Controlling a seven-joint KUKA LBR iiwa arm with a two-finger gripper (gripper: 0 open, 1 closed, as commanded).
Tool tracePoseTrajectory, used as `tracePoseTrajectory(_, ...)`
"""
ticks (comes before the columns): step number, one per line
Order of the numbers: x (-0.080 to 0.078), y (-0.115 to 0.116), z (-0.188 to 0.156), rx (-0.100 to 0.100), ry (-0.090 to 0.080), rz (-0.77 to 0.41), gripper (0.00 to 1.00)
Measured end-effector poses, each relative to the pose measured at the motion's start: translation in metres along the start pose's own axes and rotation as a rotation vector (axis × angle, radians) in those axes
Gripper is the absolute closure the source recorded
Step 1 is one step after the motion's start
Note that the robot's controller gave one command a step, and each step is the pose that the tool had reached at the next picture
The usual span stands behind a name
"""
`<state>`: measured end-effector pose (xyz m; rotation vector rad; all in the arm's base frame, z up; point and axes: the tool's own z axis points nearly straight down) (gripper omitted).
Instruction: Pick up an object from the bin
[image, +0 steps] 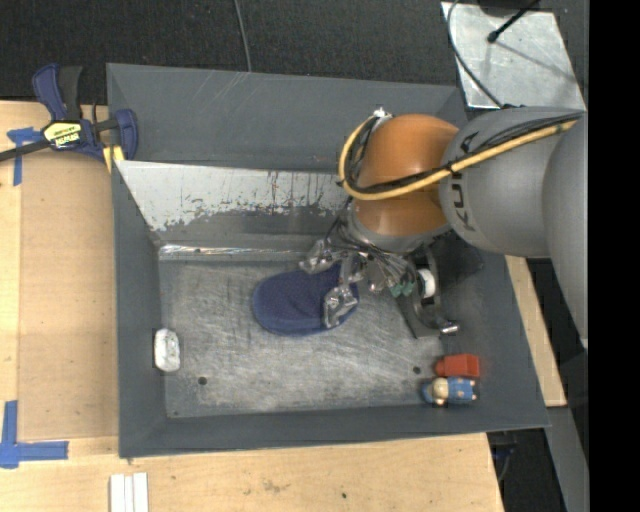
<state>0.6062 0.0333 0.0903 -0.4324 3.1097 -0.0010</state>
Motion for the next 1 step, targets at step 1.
tracePoseTrajectory(1, 0.0021, 0.0008, -0.1727, 0.003, -0.011, -0.016, 1.00)
